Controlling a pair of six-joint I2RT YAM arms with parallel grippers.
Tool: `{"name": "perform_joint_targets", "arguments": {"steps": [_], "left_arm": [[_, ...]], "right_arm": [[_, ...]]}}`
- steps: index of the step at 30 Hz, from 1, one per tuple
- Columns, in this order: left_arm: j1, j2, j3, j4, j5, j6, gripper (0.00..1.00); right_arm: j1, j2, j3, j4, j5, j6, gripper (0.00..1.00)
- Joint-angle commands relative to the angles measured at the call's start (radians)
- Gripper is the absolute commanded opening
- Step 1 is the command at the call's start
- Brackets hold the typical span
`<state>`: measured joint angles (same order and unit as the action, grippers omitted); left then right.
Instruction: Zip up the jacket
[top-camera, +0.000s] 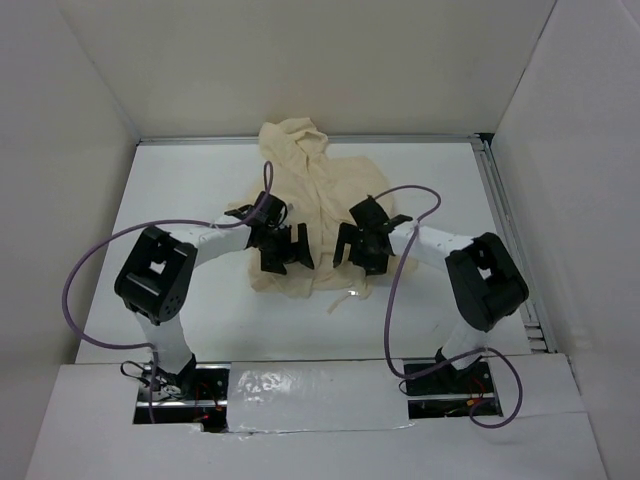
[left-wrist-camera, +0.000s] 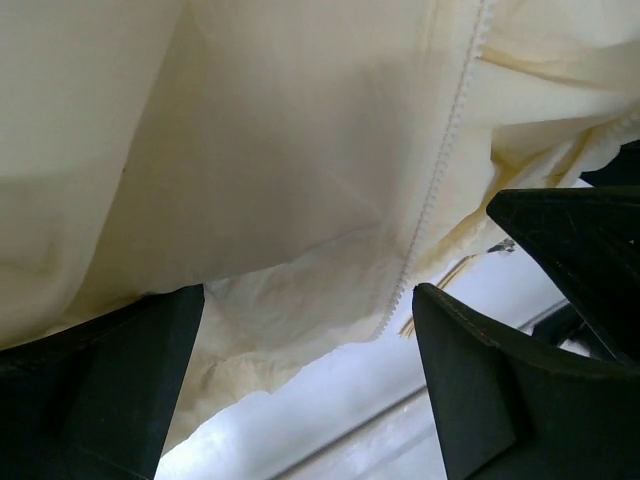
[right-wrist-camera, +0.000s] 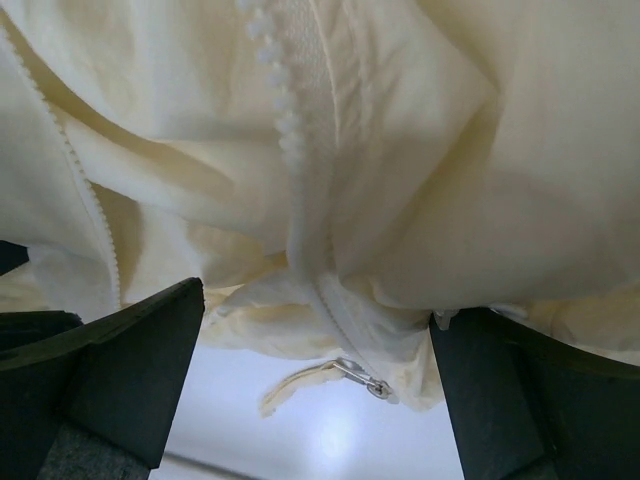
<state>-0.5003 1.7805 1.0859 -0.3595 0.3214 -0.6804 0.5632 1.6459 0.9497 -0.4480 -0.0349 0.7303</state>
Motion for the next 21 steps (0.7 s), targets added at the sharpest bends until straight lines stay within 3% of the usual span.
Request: {"name": "perform_joint_targets", "arguments": {"steps": [1, 4, 11, 16, 21], "left_arm": [[0.058, 0.063, 0.054, 0.062, -0.018, 0.064, 0.99], [0.065, 0.071, 0.112, 0.019, -0.027, 0.070, 0.99], [0.037, -0.206, -0.079, 0.080, -0.015, 0.045, 0.99], [0.009, -0.318, -0.121, 0.010, -0.076, 0.024, 0.99], [0.008, -0.372, -0.170, -0.013, -0.102, -0.004, 0.99]], "right_arm": [[-0.036, 0.055, 0.119, 0.072, -0.060, -0.138, 0.98], [-0.023, 0.023, 0.141, 0.025, -0.034, -0.180, 0.97], [0.058, -0.237, -0.055, -0.033, 0.159, -0.140, 1.00], [0.043, -0.235, -0.107, -0.055, 0.207, -0.109, 1.00], [0.024, -0.163, -0.097, -0.017, 0.162, -0.130, 0.86]]}}
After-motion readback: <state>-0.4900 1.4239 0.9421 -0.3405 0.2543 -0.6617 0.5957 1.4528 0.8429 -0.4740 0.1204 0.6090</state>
